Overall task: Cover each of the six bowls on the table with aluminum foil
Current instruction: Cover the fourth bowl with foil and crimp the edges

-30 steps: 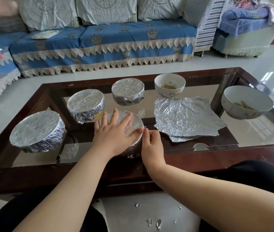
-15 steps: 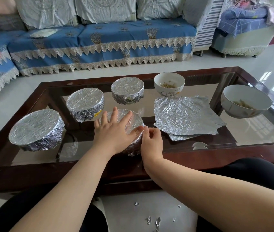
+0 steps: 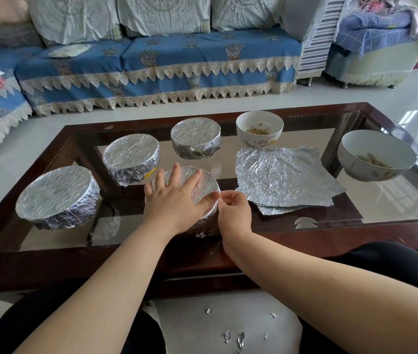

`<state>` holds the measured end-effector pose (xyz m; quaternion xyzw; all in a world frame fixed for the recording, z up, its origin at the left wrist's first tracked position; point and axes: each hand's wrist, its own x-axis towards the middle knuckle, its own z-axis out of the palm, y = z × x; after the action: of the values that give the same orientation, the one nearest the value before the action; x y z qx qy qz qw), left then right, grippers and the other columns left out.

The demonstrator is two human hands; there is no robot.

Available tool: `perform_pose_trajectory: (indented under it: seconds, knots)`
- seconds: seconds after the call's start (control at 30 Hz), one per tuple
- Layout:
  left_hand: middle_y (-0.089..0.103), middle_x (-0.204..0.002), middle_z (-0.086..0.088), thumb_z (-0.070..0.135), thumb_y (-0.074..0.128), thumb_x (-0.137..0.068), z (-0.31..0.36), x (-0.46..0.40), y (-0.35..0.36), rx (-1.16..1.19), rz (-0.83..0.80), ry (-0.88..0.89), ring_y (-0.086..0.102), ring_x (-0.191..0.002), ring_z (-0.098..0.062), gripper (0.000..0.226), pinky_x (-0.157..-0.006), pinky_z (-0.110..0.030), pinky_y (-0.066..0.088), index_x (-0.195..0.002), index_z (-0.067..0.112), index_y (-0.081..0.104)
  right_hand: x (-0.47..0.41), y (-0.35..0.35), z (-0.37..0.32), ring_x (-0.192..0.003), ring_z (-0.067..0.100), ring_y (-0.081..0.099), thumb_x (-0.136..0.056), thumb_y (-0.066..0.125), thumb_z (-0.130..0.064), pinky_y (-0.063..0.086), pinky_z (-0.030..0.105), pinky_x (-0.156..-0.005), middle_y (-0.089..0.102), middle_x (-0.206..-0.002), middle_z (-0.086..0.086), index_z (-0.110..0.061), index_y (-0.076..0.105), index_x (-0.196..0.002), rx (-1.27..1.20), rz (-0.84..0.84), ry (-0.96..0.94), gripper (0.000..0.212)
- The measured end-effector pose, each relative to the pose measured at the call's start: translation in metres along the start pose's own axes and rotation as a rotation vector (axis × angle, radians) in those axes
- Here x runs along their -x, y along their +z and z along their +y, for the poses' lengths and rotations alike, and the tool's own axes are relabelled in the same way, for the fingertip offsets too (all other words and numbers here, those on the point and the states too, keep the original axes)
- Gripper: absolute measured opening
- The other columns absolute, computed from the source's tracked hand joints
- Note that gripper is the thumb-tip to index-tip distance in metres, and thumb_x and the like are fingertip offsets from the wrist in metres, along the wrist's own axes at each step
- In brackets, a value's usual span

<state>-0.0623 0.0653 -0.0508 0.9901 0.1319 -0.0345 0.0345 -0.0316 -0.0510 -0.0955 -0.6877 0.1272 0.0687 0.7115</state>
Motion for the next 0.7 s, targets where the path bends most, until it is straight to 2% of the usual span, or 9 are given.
perform_pose_trajectory:
  seconds: [0.13, 0.2, 0.27, 0.33, 0.43, 0.5, 0.57, 0.6, 0.7]
  knots:
    - [-0.002, -0.168, -0.004, 0.091, -0.003, -0.067, 0.006, 0.003, -0.002, 0.031, 0.002, -0.050, -0.002, -0.152, -0.037, 0.096, -0.120, -0.058, 0.004, -0.154, 0.051, 0.008, 0.000, -0.003, -0.008, -0.061, 0.017, 0.058, -0.085, 0.045, -0.004, 0.046, 0.027, -0.058, 0.066, -0.073, 0.005, -0.015, 0.067, -0.085, -0.033, -0.082, 0.089, 0.024]
    - [-0.003, -0.168, -0.004, 0.089, -0.004, -0.067, 0.009, 0.004, -0.005, 0.046, -0.019, -0.079, -0.003, -0.152, -0.037, 0.096, -0.120, -0.058, 0.004, -0.154, 0.050, 0.008, 0.000, -0.005, -0.008, -0.067, 0.023, 0.061, -0.079, 0.046, -0.016, 0.048, 0.033, -0.063, 0.068, -0.072, 0.004, -0.016, 0.068, -0.081, -0.032, -0.112, 0.080, 0.022]
    - [-0.005, -0.167, -0.004, 0.089, -0.004, -0.068, 0.010, 0.005, -0.012, 0.043, -0.074, -0.087, -0.004, -0.152, -0.037, 0.094, -0.119, -0.057, 0.005, -0.154, 0.052, 0.006, 0.005, -0.008, -0.008, -0.070, 0.021, 0.056, -0.085, 0.048, -0.029, 0.044, 0.035, -0.070, 0.060, -0.069, -0.002, -0.016, 0.060, -0.075, 0.027, -0.128, 0.001, 0.020]
    - [-0.004, -0.167, -0.003, 0.089, -0.004, -0.068, 0.006, 0.007, -0.021, 0.031, -0.119, -0.070, -0.001, -0.151, -0.036, 0.092, -0.117, -0.056, 0.010, -0.153, 0.054, 0.007, 0.010, -0.011, -0.005, -0.073, 0.014, 0.050, -0.099, 0.041, -0.036, 0.040, 0.032, -0.074, 0.056, -0.074, -0.004, -0.016, 0.057, -0.083, 0.113, -0.167, -0.095, 0.030]
    - [-0.001, -0.167, -0.002, 0.089, -0.004, -0.065, -0.005, 0.013, -0.029, -0.006, -0.150, -0.032, 0.005, -0.150, -0.035, 0.093, -0.116, -0.055, 0.015, -0.151, 0.057, 0.006, 0.014, -0.014, -0.002, -0.083, 0.012, 0.051, -0.103, 0.033, -0.038, 0.039, 0.029, -0.079, 0.059, -0.088, 0.000, -0.008, 0.058, -0.105, 0.183, -0.207, -0.197, 0.039]
    - [-0.001, -0.167, -0.004, 0.090, -0.002, -0.066, -0.010, 0.017, -0.028, -0.047, -0.157, -0.010, 0.005, -0.150, -0.036, 0.091, -0.116, -0.055, 0.015, -0.151, 0.057, 0.003, 0.014, -0.013, -0.002, -0.080, 0.014, 0.048, -0.104, 0.032, -0.034, 0.037, 0.027, -0.071, 0.057, -0.084, 0.009, -0.002, 0.057, -0.098, 0.195, -0.210, -0.263, 0.041]
    - [-0.003, -0.167, -0.006, 0.091, 0.000, -0.067, -0.013, 0.018, -0.023, -0.093, -0.142, 0.004, 0.003, -0.150, -0.037, 0.092, -0.117, -0.055, 0.013, -0.152, 0.056, 0.000, 0.013, -0.012, -0.003, -0.080, 0.014, 0.046, -0.105, 0.033, -0.029, 0.035, 0.027, -0.071, 0.053, -0.082, 0.015, 0.003, 0.055, -0.089, 0.201, -0.197, -0.323, 0.042]
    - [-0.005, -0.167, -0.007, 0.092, 0.001, -0.067, -0.014, 0.018, -0.020, -0.102, -0.128, 0.012, -0.001, -0.151, -0.037, 0.094, -0.118, -0.056, 0.011, -0.153, 0.054, -0.002, 0.013, -0.011, -0.003, -0.081, 0.012, 0.047, -0.104, 0.033, -0.028, 0.035, 0.026, -0.073, 0.054, -0.082, 0.013, 0.003, 0.057, -0.091, 0.196, -0.199, -0.335, 0.041]
    - [-0.014, -0.166, -0.007, 0.096, -0.006, -0.061, -0.019, 0.017, -0.009, -0.068, -0.075, 0.064, -0.019, -0.150, -0.034, 0.105, -0.118, -0.057, -0.005, -0.155, 0.048, -0.006, 0.013, -0.014, -0.002, -0.095, 0.001, 0.055, -0.104, 0.035, -0.031, 0.038, 0.013, -0.081, 0.060, -0.103, -0.006, -0.012, 0.052, -0.125, 0.138, -0.203, -0.258, 0.033]
